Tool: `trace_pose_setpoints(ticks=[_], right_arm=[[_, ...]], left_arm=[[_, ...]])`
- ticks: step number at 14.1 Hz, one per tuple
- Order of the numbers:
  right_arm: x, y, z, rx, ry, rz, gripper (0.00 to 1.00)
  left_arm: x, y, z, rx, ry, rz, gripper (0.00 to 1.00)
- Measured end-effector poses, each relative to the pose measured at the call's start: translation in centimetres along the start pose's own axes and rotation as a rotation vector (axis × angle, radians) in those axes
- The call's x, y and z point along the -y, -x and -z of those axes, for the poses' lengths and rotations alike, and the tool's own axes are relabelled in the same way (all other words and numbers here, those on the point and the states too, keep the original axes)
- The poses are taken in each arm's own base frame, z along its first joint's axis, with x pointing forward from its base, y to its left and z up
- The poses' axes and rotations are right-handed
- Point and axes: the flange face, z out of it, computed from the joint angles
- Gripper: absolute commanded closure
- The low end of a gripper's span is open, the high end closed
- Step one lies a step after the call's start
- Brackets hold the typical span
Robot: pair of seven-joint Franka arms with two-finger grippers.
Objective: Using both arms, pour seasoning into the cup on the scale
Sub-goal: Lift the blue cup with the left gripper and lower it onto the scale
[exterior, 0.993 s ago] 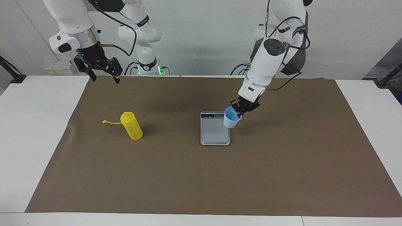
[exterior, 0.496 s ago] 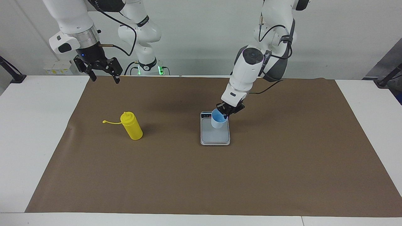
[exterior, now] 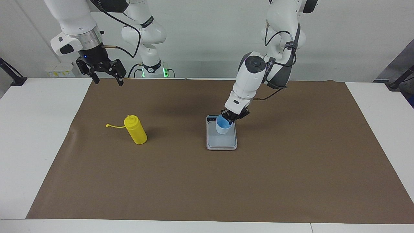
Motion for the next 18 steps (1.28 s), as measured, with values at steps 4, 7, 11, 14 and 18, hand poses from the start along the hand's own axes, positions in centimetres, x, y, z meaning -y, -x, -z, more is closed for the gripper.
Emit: trace_pose_setpoints(ticks=[4,7,11,14,18], right_arm=[[0.0,0.0,0.0,0.0,0.0,0.0,0.0],[0.0,0.0,0.0,0.0,0.0,0.0,0.0],[0.0,0.0,0.0,0.0,0.0,0.0,0.0],[0.0,0.0,0.0,0.0,0.0,0.0,0.0],[0.0,0.0,0.0,0.0,0.0,0.0,0.0]], left_arm=[[-0.1,0.5,-1.0,-0.006,0.004,0.009,1.0],[-0.5,1.0,-1.6,-0.016,0.011,0.014,1.0],[-0.4,1.0,-1.6,-0.018,0.013,0.016,0.95],[-0.4,1.0,-1.6,-0.018,0.013,0.017,0.95],[0.0,0.6,-1.6,-0.023,0.006,0.021,0.71]])
